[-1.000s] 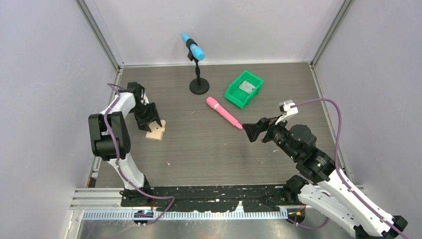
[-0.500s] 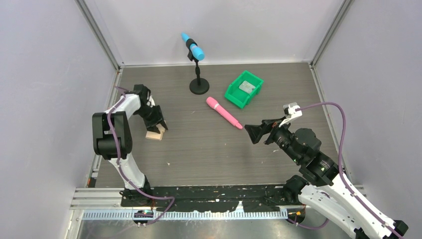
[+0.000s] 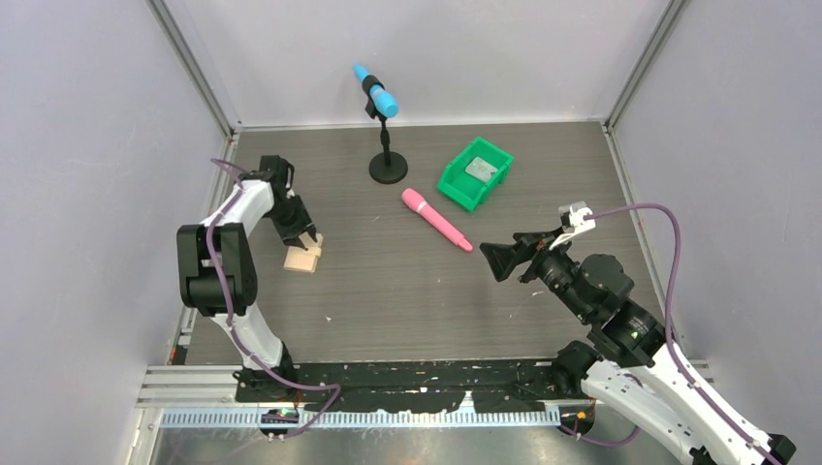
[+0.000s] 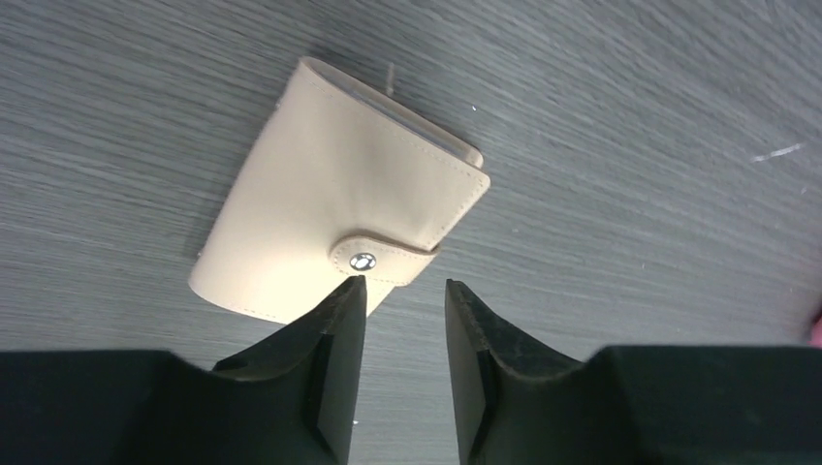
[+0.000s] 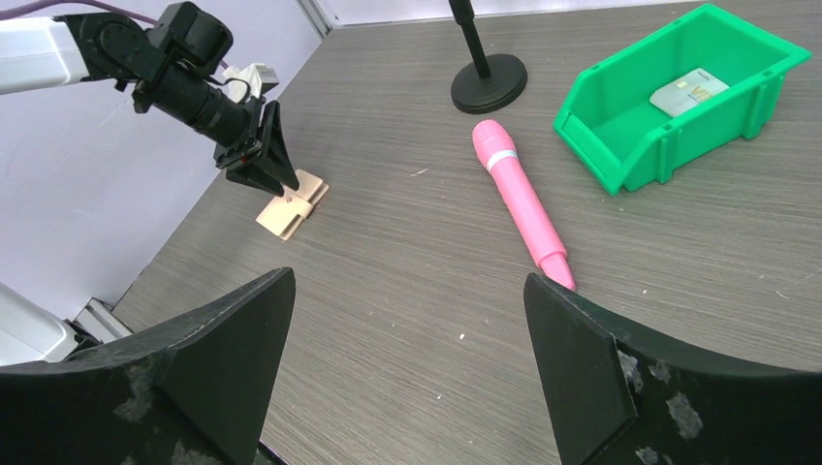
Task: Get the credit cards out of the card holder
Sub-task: Move the card holder to the center of the board.
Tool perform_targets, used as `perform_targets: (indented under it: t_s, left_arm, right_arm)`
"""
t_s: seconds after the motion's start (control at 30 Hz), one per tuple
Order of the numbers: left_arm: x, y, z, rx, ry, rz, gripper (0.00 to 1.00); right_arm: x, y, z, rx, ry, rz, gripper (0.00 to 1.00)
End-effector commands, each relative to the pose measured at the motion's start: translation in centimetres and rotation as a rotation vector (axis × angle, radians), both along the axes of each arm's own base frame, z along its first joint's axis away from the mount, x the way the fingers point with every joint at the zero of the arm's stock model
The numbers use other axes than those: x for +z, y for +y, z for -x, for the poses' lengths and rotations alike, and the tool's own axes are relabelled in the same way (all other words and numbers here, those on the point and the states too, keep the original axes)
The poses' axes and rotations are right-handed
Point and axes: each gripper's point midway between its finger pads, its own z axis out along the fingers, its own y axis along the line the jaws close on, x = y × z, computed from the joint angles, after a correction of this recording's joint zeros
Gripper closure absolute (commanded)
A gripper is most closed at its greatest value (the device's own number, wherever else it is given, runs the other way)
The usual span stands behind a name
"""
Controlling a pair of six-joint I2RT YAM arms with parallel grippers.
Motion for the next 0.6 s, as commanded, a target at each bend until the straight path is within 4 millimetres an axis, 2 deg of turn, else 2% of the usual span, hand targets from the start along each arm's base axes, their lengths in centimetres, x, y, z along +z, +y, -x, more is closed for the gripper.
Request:
perform_targets:
  t_s: [0.0, 0.07, 0.17, 0.27, 0.43, 0.57]
  left_arm:
    - [-0.2, 1.2, -1.8, 0.087, -0.012, -0.052, 0.66]
    - [-0.6, 1.0, -1.8, 0.094, 0.013, -0.043, 0.71]
    - [-0.6, 0.9, -1.9, 0.104, 0.02, -0.041, 0.71]
    - [-0.8, 1.3, -1.2, 0.136, 0.055, -0.061, 0.68]
    - [-0.9, 1.8, -0.8, 0.215, 0.041, -0.066, 0.55]
    - [-1.2, 2.2, -1.2, 0.321, 0.017, -0.024, 0.56]
  right_arm:
    - [1.2, -0.4, 0.2, -0.008, -0.046, -0.023, 0.04]
    - [1.2, -0.6, 0.2, -0.017, -0.052, -0.022, 0.04]
    - [1.1, -0.7, 0.1, -0.022, -0.057, -0.019, 0.04]
    - [1.1, -1.0, 0.0, -0.036, -0.06, -0.019, 0.04]
    - [1.4, -1.3, 0.0, -0.049, -0.072, -0.022, 0.05]
    - [1.6, -1.5, 0.1, -0.051, -0.086, -0.02, 0.05]
